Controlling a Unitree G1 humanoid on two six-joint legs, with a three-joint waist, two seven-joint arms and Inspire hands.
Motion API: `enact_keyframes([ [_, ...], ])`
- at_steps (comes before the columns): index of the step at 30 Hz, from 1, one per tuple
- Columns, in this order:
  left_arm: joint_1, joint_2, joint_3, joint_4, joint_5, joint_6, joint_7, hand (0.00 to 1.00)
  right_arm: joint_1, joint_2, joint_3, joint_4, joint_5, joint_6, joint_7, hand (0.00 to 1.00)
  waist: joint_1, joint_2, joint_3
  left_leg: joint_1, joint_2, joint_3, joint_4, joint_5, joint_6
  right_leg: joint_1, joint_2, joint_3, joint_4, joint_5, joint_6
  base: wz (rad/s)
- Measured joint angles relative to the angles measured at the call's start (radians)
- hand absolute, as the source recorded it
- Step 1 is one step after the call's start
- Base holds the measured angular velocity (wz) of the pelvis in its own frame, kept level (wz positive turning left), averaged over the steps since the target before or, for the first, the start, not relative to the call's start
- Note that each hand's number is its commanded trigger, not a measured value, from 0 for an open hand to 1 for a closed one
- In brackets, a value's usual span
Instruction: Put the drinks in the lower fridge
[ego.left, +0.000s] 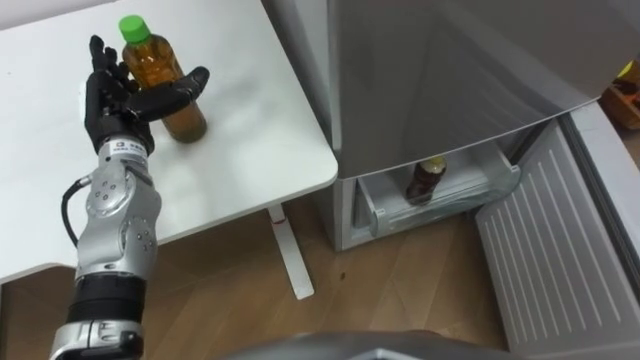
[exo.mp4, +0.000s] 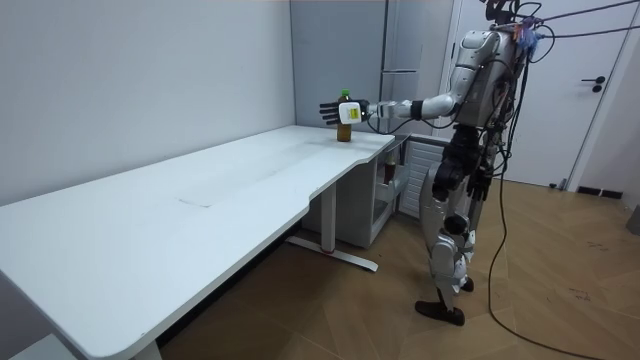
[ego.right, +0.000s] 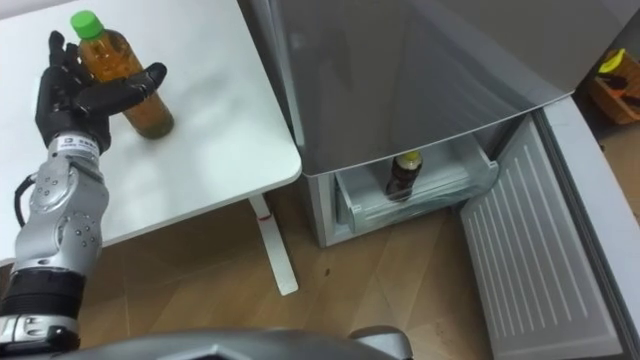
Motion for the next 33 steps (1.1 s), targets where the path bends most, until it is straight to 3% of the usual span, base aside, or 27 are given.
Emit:
enact_keyframes([
  [1,0.000,0.000,0.000,0.002,0.000,0.000,0.000,0.90,0.000,0.000,0.000,0.000,0.000,0.000,0.000,0.00,0.000,0.000,-0.0003,0.000,0.000,0.000,0.000,0.000,0.000,0.000,0.000,0.000,0.000,0.000,0.000,0.00],
  [2,0.000,0.000,0.000,0.008,0.000,0.001,0.000,1.00,0.000,0.000,0.000,0.000,0.000,0.001,0.000,0.00,0.000,0.000,-0.0007,0.000,0.000,0.000,0.000,0.000,0.000,0.000,0.000,0.000,0.000,0.000,0.000,0.00],
  [10,-0.001,0.004,0.000,0.026,-0.001,0.008,-0.003,1.00,0.000,0.001,0.000,-0.001,-0.001,0.019,0.009,0.00,0.000,0.006,-0.0071,-0.001,0.000,0.000,0.001,0.000,0.000,0.000,0.000,0.000,0.001,0.000,0.000,0.00],
  [17,-0.017,0.016,0.000,0.046,-0.010,0.050,-0.009,1.00,-0.001,0.001,0.000,-0.008,-0.006,0.020,0.024,0.00,0.001,0.012,-0.0105,-0.002,0.000,-0.001,0.001,0.000,0.000,-0.001,0.000,0.000,0.001,0.000,0.000,0.00],
  [25,-0.020,0.018,-0.003,0.067,-0.012,0.085,-0.029,1.00,-0.010,0.000,0.000,-0.034,-0.035,0.020,0.055,0.00,-0.014,0.018,-0.0078,0.000,0.001,-0.001,0.001,0.000,0.000,-0.001,0.001,0.000,0.004,0.001,-0.001,0.00],
  [33,-0.025,0.019,-0.003,0.067,-0.010,0.088,-0.053,1.00,-0.013,0.000,0.000,-0.053,-0.083,0.020,0.066,0.00,-0.013,0.014,-0.0048,-0.004,0.001,-0.005,0.000,0.000,0.000,-0.004,0.001,0.003,0.004,0.001,-0.001,0.00],
])
